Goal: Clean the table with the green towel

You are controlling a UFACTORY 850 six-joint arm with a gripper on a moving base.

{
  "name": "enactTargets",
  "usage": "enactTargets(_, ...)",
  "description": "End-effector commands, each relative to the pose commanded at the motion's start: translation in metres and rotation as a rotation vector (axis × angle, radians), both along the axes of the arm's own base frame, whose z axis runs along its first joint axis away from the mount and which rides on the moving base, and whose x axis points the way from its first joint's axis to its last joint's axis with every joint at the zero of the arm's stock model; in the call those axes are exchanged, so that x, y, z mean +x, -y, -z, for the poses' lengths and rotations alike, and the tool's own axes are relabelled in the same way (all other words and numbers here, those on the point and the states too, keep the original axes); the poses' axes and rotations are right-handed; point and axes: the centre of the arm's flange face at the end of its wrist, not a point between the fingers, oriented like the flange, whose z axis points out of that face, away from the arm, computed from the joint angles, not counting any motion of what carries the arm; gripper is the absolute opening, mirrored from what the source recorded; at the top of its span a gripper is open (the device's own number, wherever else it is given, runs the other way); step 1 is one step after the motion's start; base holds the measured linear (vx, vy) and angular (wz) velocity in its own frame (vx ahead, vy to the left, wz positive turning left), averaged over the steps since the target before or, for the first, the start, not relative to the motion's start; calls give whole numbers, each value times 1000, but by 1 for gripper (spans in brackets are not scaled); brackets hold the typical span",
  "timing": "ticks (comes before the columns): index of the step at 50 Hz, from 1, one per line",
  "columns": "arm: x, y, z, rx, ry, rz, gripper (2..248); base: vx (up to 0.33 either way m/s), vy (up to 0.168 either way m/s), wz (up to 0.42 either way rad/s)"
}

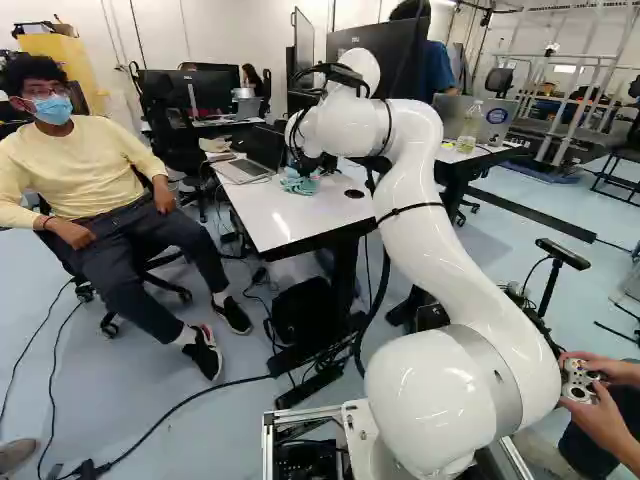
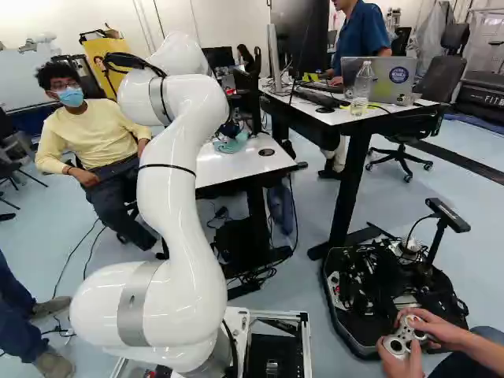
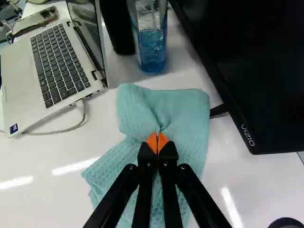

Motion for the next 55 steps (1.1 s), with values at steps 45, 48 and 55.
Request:
enactTargets(45, -59, -20, -10, -9, -73, -35, 25, 0, 0, 0)
enactTargets(48, -59, -25, -9, -9, -71, -41, 25, 0, 0, 0)
enactTargets(55, -52, -36, -8, -8, -62, -55, 25, 0, 0, 0)
